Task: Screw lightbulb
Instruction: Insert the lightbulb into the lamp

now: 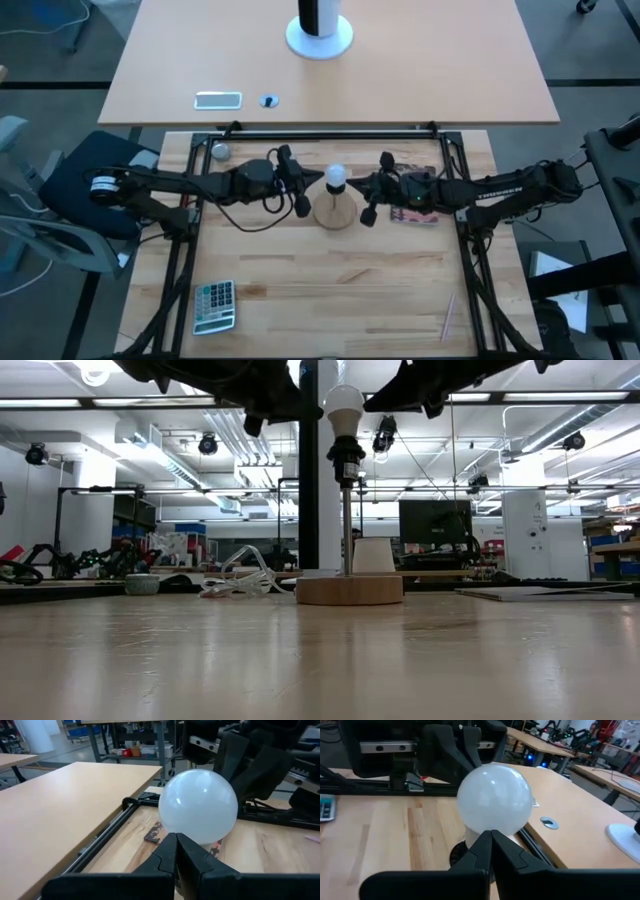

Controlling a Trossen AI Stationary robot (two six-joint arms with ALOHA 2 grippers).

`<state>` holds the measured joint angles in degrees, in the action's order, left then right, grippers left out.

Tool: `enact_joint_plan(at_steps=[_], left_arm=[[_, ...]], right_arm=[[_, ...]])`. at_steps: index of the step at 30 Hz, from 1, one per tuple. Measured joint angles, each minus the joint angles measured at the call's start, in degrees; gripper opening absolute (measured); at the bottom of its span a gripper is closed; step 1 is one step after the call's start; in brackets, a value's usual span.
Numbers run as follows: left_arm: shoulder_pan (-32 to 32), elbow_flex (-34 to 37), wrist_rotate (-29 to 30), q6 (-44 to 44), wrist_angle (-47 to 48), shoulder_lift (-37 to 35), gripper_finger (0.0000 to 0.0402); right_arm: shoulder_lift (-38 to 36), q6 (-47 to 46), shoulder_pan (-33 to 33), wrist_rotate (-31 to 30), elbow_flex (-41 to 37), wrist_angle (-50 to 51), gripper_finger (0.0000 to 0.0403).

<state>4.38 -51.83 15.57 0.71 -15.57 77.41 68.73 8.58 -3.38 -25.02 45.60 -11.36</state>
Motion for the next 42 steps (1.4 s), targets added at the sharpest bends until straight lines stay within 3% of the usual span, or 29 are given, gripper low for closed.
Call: enact_joint_plan(at_steps=[10, 13, 24, 28, 32, 42], left_arm=[[-1.26, 0.0, 0.33, 0.26, 3.45, -2.41, 0.0], [-1.51, 0.0, -2.23, -0.14, 3.31, -2.64, 0.0], [-1.23, 0.0, -4.04, -1.33, -1.41, -0.2, 0.0], [-1.16, 0.0, 0.24, -1.49, -1.38, -0.2, 0.0], [-1.11, 0.0, 3.63, -1.49, -1.12, -0.17, 0.0], [-1.18, 0.0, 3.83, -0.4, 3.89, -1.5, 0.0]], right_arm=[[-0.46, 1.38, -0.08, -4.33, 0.07, 1.31, 0.0002], [-0.81, 2.06, 0.04, -5.0, 0.08, 1.25, 0.0002], [-0.33, 1.97, 2.34, -0.59, 0.09, -1.11, 0.0002], [-0.33, 1.23, 2.19, 0.13, 0.09, -1.06, 0.0002], [-0.33, -0.79, 2.08, 4.63, 0.09, -1.16, 0.0002], [-0.89, -1.09, 1.14, 2.01, 0.09, -0.31, 0.0002]])
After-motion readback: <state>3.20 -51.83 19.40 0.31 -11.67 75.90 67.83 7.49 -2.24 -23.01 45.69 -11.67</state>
